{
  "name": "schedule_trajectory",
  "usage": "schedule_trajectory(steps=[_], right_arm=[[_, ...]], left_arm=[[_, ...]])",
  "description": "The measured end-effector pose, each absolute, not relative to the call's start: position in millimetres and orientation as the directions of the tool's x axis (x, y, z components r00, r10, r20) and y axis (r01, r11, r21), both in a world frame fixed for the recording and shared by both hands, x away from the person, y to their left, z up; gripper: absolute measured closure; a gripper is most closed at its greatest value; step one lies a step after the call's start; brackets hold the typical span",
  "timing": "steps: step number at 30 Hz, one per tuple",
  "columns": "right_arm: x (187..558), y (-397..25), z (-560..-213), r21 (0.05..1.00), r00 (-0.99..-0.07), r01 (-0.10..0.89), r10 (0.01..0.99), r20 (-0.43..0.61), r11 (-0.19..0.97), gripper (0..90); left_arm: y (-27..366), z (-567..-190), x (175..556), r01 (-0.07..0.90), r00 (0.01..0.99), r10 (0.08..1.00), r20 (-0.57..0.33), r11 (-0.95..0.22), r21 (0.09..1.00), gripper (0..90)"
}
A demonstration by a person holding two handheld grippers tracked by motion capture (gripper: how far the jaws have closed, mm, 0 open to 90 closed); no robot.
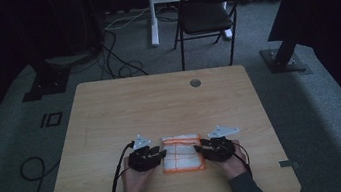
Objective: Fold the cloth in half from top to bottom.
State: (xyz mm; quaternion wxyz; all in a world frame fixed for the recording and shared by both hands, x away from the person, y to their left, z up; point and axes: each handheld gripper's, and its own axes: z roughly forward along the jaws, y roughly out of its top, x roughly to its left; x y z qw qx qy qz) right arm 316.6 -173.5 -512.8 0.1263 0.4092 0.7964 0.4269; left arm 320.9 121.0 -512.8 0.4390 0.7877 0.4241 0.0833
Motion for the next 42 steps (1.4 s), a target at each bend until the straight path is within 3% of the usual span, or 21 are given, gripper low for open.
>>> schedule_trajectory(steps=[8,20,35,42], right_arm=[[328.3,-179.5,-499.6,0.807,-0.586,0.537,0.797,0.148,0.245,62.7],[345.7,-160.2,-501.3,0.779,-0.619,0.548,0.774,0.132,0.305,61.7],[304.7,-172.7,-506.2,0.760,-0.650,0.551,0.749,0.132,0.345,57.4],[300.7,-177.2,-497.3,0.784,-0.631,0.518,0.771,0.081,0.341,57.2]], left_arm=[[119.0,-499.3,325.5,0.567,0.634,0.730,-0.255,-0.215,0.795,58.4],[105.2,-497.4,346.1,0.589,0.611,0.750,-0.253,-0.216,0.779,58.2],[116.1,-508.3,324.3,0.601,0.611,0.757,-0.231,-0.253,0.758,58.0],[118.0,-513.1,314.5,0.596,0.622,0.753,-0.213,-0.279,0.753,57.8]])
